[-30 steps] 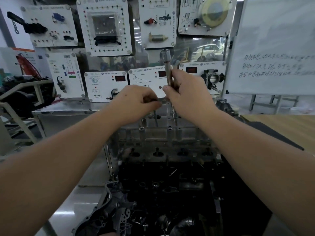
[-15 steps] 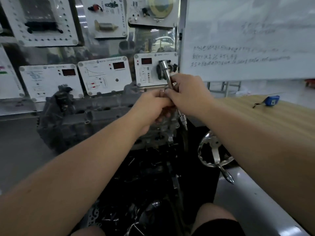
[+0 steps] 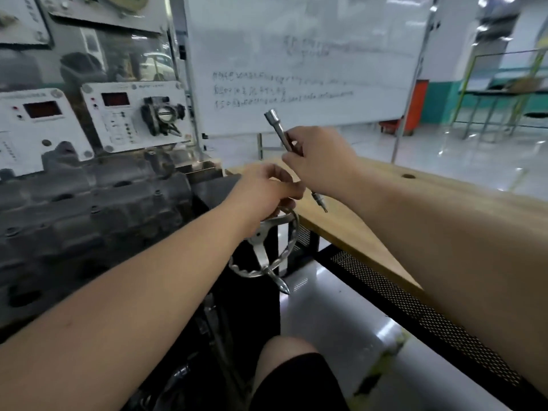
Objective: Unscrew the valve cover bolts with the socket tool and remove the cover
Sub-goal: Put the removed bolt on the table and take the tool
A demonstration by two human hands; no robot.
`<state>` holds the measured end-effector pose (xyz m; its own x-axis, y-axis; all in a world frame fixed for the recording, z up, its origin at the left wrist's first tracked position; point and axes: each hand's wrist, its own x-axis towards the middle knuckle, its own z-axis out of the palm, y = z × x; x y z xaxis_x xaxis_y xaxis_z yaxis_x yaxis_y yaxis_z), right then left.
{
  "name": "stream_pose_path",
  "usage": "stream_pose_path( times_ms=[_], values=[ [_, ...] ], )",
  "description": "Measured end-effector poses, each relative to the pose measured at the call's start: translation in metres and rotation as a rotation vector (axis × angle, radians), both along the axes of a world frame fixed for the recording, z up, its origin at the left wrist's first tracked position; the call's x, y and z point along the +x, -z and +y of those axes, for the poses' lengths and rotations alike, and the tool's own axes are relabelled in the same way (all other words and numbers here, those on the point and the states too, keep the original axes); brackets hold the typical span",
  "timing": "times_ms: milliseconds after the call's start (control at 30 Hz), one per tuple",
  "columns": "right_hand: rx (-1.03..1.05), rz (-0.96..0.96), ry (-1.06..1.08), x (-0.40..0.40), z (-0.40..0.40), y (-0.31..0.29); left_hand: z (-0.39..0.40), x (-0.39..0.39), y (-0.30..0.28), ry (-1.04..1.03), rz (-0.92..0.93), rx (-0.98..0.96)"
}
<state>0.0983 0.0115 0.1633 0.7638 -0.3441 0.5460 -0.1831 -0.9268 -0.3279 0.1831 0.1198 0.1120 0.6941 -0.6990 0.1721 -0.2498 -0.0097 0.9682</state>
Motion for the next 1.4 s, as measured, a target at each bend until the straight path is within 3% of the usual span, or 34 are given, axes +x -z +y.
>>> stream_pose_path(
  times_ms=[200, 367, 500, 600, 1033, 1400],
  values=[
    [0.057, 0.133, 0.192, -0.071, -0.068, 0.009, -0.089, -0.061, 0.051, 0.168, -0.104, 0.177],
    [0.245, 0.192, 0.353, -0.133, -0.122, 0.032, -0.147, -0.126, 0.091, 0.347, -0.312, 0.26],
    [0.321, 0.221, 0.466, -0.174, -0.153, 0.048, -0.173, -0.166, 0.106, 0.467, -0.563, 0.322],
    [0.335, 0.233, 0.532, -0.198, -0.17, 0.053, -0.188, -0.187, 0.112, 0.494, -0.652, 0.316],
    [0.302, 0.194, 0.596, -0.266, -0.197, 0.049, -0.221, -0.26, 0.123, 0.691, -0.764, 0.29],
    [0.296, 0.161, 0.527, -0.233, -0.184, 0.051, -0.202, -0.219, 0.118, 0.69, -0.725, 0.34]
  ],
)
